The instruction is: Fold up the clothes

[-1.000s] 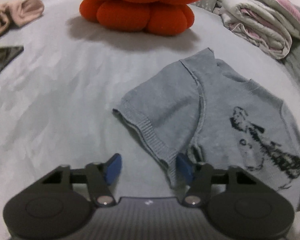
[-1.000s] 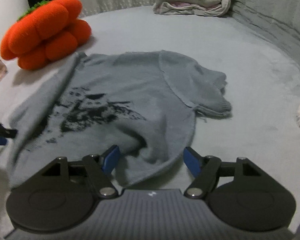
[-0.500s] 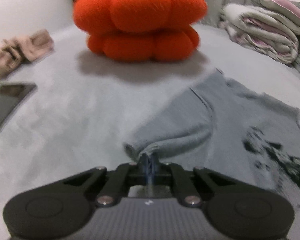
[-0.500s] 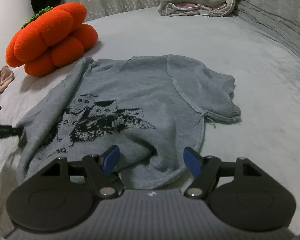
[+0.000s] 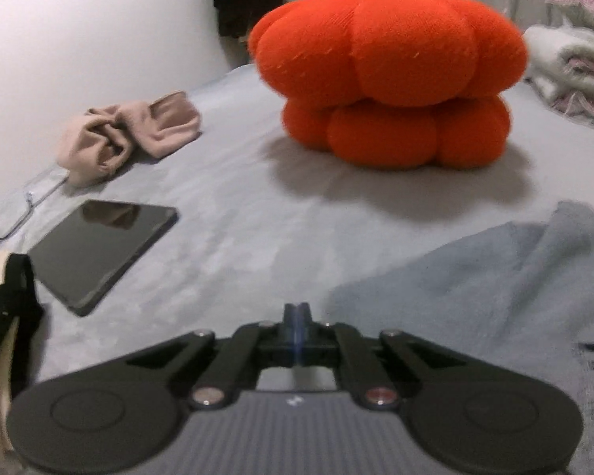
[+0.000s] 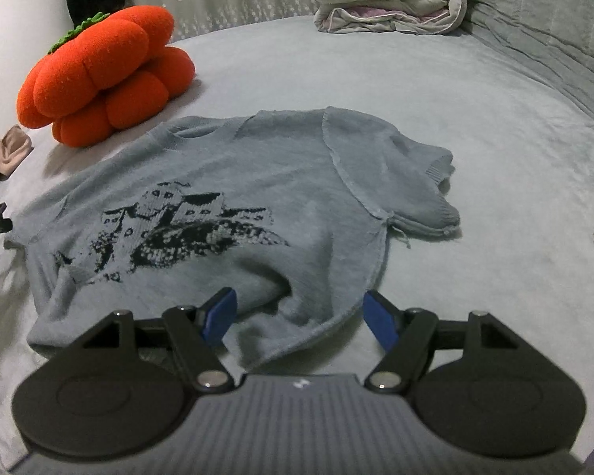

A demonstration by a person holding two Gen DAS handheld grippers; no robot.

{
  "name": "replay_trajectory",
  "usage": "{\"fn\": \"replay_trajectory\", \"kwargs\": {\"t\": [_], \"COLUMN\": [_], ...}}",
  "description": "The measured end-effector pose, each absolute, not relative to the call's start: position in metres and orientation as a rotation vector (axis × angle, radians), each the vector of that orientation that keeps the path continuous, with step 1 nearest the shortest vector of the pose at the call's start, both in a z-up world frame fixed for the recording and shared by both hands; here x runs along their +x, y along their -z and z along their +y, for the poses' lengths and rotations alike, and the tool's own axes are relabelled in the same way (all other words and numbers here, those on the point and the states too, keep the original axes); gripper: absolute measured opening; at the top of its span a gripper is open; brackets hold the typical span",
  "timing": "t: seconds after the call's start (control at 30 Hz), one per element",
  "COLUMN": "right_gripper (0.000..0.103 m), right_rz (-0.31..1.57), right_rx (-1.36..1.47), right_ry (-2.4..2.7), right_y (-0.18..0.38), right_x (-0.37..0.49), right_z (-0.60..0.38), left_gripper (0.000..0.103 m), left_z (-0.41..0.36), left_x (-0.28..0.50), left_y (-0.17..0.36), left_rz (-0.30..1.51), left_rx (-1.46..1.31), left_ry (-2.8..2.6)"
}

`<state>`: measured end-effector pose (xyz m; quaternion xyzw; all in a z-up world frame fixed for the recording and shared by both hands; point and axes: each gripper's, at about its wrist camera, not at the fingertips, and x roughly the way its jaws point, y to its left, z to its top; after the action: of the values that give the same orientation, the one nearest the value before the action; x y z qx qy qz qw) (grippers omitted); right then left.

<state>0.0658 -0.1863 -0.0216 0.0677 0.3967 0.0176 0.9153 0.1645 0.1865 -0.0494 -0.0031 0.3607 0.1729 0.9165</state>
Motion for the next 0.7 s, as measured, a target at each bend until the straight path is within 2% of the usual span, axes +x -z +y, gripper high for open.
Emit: {"fn": "replay_trajectory", "kwargs": {"t": [0.07,0.13,0.2,0.3,0.4,0.7], "right_gripper": [0.074,0.074,0.074,0.074,0.074,0.076], "right_rz": [0.820,0.822,0.824,0.822,0.824,0.823], "right_rx": [0.135,0.131,0.126,0.119,0.115,0.120], "right_ry": [-0.033,-0.031,-0.030,-0.036,-0.045,-0.078], "right_y": [0.022,0.023,0.023,0.022,0.020,0.008], "right_x": [0.065,0.063,0.062,0.060,0.056,0.039], "right_z": [-0.189,-0.190,-0.191,-0.192,-0.192,-0.194], "left_gripper": [0.004,0.018,0.064,0.088,0.100,0.100], "left_z": [0.190,0.185,0.180,0.171,0.161,0.136], "left_x": [0.165,0.160,0.154,0.145,0.133,0.100], "left_y": [0.053,0.049,0.046,0.041,0.035,0.020], "left_rz": [0.772,0.778,0.783,0.790,0.838,0.992], "left_rx": [-0.032,-0.025,-0.013,0.004,-0.020,-0.213], "left_ry": [-0.337,-0.300,-0.262,-0.207,-0.108,0.123]}}
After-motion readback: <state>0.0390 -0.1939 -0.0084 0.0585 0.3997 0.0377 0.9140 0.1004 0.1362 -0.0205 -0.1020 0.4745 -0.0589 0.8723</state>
